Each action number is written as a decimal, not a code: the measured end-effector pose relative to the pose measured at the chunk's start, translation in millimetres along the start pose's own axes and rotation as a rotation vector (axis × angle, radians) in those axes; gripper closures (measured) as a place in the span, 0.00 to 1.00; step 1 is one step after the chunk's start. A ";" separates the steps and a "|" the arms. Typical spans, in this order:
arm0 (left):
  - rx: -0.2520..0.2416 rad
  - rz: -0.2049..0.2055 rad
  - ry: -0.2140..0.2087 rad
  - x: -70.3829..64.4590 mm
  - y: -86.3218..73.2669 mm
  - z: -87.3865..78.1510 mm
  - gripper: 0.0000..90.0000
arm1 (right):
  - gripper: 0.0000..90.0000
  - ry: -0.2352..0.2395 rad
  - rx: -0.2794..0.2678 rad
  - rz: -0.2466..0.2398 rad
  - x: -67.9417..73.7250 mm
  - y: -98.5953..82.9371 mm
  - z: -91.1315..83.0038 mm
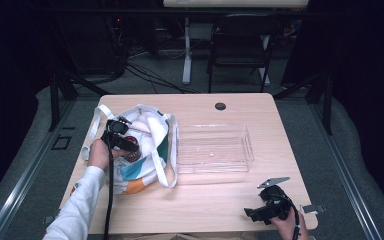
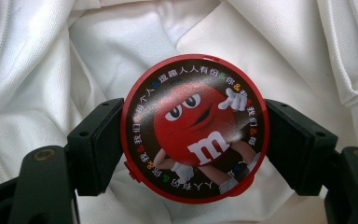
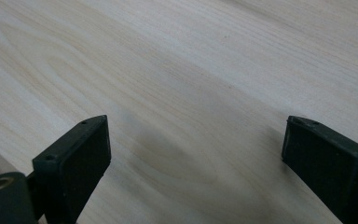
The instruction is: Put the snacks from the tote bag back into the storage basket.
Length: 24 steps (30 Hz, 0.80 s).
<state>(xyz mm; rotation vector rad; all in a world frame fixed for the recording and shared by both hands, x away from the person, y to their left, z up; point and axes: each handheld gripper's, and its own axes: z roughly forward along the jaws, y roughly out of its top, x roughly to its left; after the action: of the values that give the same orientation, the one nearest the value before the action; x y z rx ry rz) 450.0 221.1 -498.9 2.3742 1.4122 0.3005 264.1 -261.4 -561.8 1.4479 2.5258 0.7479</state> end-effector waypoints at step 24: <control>0.010 0.003 -0.010 1.8 -1.6 0.3 0.29 | 0.08 0.006 -0.006 0.002 0.3 -0.1 0.1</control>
<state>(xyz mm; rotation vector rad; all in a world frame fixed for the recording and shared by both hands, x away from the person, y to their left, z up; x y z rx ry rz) 449.7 223.4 -499.9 2.3832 1.4094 0.2828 263.9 -261.2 -561.9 1.4493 2.5241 0.7608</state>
